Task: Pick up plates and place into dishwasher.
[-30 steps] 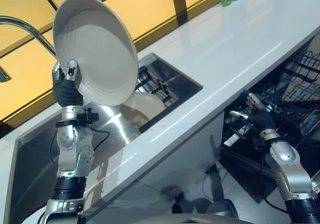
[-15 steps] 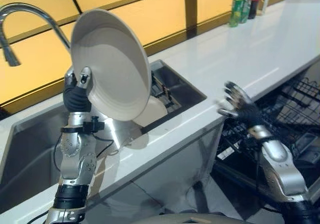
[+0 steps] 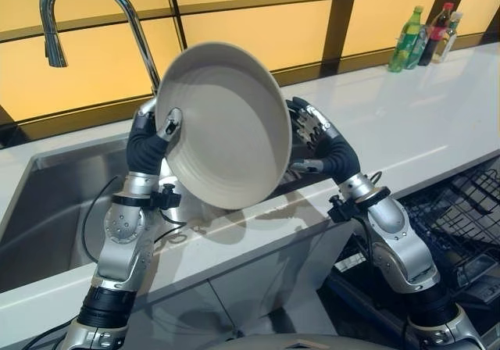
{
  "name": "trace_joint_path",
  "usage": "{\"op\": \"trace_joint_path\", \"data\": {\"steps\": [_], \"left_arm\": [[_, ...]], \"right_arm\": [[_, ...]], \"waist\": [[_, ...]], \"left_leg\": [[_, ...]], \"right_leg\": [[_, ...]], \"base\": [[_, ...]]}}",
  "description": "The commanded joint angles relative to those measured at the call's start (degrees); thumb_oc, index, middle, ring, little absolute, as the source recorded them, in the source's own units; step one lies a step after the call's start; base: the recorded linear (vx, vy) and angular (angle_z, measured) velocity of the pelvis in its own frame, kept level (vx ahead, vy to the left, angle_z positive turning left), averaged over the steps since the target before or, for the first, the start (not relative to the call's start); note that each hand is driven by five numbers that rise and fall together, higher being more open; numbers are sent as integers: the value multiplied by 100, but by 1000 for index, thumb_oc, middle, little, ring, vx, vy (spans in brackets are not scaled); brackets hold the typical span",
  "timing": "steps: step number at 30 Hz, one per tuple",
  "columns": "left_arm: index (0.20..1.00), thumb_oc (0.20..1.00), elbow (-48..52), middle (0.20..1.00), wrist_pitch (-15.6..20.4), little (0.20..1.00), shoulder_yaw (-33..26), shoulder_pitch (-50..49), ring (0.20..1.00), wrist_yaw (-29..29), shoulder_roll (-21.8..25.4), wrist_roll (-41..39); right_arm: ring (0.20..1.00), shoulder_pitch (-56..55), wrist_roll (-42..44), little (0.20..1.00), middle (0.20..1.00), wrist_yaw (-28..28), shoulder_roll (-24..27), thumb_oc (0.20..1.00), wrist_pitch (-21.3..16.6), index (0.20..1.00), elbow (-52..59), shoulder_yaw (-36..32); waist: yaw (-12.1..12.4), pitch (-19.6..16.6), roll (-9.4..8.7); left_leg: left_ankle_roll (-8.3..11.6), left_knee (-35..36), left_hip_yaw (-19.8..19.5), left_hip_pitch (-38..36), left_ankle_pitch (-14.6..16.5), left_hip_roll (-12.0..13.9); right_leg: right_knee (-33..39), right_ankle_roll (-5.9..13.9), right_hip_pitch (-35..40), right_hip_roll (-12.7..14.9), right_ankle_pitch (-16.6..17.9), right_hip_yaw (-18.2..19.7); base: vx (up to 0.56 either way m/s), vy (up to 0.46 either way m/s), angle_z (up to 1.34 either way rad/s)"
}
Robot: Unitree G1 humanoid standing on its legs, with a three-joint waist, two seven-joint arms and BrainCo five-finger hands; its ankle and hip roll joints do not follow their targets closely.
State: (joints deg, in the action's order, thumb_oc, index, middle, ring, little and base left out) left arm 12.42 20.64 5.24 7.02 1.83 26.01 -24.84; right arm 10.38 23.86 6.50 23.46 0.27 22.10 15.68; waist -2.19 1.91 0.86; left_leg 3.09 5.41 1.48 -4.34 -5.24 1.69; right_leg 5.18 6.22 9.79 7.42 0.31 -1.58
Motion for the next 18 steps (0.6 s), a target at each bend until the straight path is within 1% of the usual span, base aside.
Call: {"op": "trace_joint_path", "data": {"steps": [1, 4, 6, 7, 9, 12, 13, 16, 18], "left_arm": [[200, 200, 63, 200, 388, 200, 180, 758, 200, 447, 263, 801], [200, 200, 75, 200, 487, 200, 330, 818, 200, 642, 289, 1350], [200, 200, 37, 200, 549, 200, 402, 873, 200, 743, 357, 1542], [200, 200, 16, 200, 598, 200, 457, 921, 200, 901, 397, 1788], [200, 200, 5, 200, 613, 200, 515, 980, 200, 1118, 444, 1958], [200, 200, -40, 200, 769, 200, 573, 1059, 200, 1624, 482, 2538], [200, 200, -14, 200, 825, 200, 593, 1065, 200, 1814, 499, 2867], [200, 200, 8, 200, 881, 200, 650, 1070, 200, 2069, 563, 3356], [200, 200, -29, 200, 862, 200, 660, 1078, 200, 2076, 631, 3346]], "right_arm": [[1000, 745, 225, 1000, 1000, -136, -101, 1000, -345, 1000, 352, 195], [1000, 812, 323, 1000, 1000, -214, -105, 1000, -253, 1000, 353, 308], [1000, 853, 360, 1000, 1000, -280, -87, 1000, -195, 1000, 334, 397], [1000, 886, 382, 1000, 1000, -301, -78, 1000, -184, 1000, 316, 454], [1000, 903, 361, 1000, 1000, -337, -86, 1000, -167, 1000, 319, 516], [1000, 934, 373, 1000, 1000, -392, -105, 1000, -148, 1000, 272, 605], [1000, 942, 363, 1000, 1000, -415, -124, 1000, -94, 1000, 247, 642], [1000, 935, 371, 1000, 1000, -487, -97, 1000, -5, 1000, 219, 701], [1000, 938, 378, 1000, 1000, -501, -70, 1000, 10, 1000, 204, 695]], "waist": [[75, 39, -137], [95, 37, -165], [100, 25, -178], [100, 22, -187], [102, 13, -198], [103, 0, -215], [107, -9, -222], [107, -18, -235], [102, -23, -242]], "left_leg": [[93, -138, 186, -321, 461, 248], [88, -127, 196, -310, 457, 252], [89, -111, 225, -308, 449, 258], [85, -100, 234, -308, 448, 258], [86, -92, 246, -307, 445, 257], [86, -75, 259, -308, 442, 259], [90, -70, 267, -304, 440, 261], [97, -63, 307, -298, 434, 273], [104, -61, 332, -295, 428, 282]], "right_leg": [[-103, 13, -308, 69, 289, -108], [-88, 12, -308, 57, 292, -121], [-80, 20, -306, 58, 296, -150], [-77, 22, -305, 59, 295, -166], [-70, 28, -303, 65, 297, -182], [-51, 35, -312, 69, 317, -199], [-42, 43, -318, 73, 327, -206], [-34, 50, -327, 76, 338, -220], [-37, 57, -333, 80, 342, -227]], "base": [[-43, -30, -4], [-43, -25, -1], [-31, -14, 0], [-31, -12, 0], [0, 0, 0], [0, 0, 0], [0, 0, 0], [0, 0, 0], [0, 0, 0]]}}
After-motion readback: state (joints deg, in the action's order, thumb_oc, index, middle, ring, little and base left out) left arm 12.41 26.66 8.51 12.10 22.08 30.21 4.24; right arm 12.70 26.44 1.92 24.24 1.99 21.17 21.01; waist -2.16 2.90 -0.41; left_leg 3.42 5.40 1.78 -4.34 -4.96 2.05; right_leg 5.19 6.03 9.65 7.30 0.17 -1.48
